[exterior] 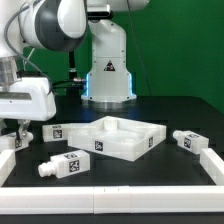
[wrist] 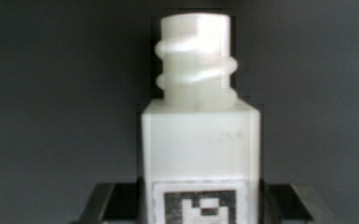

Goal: Assemble one leg

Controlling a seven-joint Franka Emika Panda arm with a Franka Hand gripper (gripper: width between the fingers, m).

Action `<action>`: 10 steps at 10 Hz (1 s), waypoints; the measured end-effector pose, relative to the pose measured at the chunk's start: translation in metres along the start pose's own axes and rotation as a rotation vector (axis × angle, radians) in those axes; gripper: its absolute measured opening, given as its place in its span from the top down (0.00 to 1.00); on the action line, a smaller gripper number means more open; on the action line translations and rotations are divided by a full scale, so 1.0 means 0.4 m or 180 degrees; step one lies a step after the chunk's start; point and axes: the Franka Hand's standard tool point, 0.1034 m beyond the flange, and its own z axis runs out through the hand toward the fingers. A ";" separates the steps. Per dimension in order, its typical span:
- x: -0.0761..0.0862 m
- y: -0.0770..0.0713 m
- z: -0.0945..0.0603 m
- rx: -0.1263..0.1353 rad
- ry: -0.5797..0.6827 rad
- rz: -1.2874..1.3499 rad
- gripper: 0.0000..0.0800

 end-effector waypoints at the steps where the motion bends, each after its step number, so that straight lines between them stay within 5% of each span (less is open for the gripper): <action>1: 0.001 -0.001 0.000 -0.0008 0.0012 -0.0008 0.65; 5: -0.002 -0.016 -0.005 0.0006 -0.0026 0.0018 0.56; 7: -0.022 -0.109 -0.048 0.0032 0.0050 -0.0147 0.22; 10: -0.060 -0.283 -0.092 0.0043 0.0188 -0.0490 0.20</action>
Offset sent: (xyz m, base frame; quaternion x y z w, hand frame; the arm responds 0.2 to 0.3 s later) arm 0.0000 0.0000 0.0000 0.0000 0.0000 0.0000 1.0000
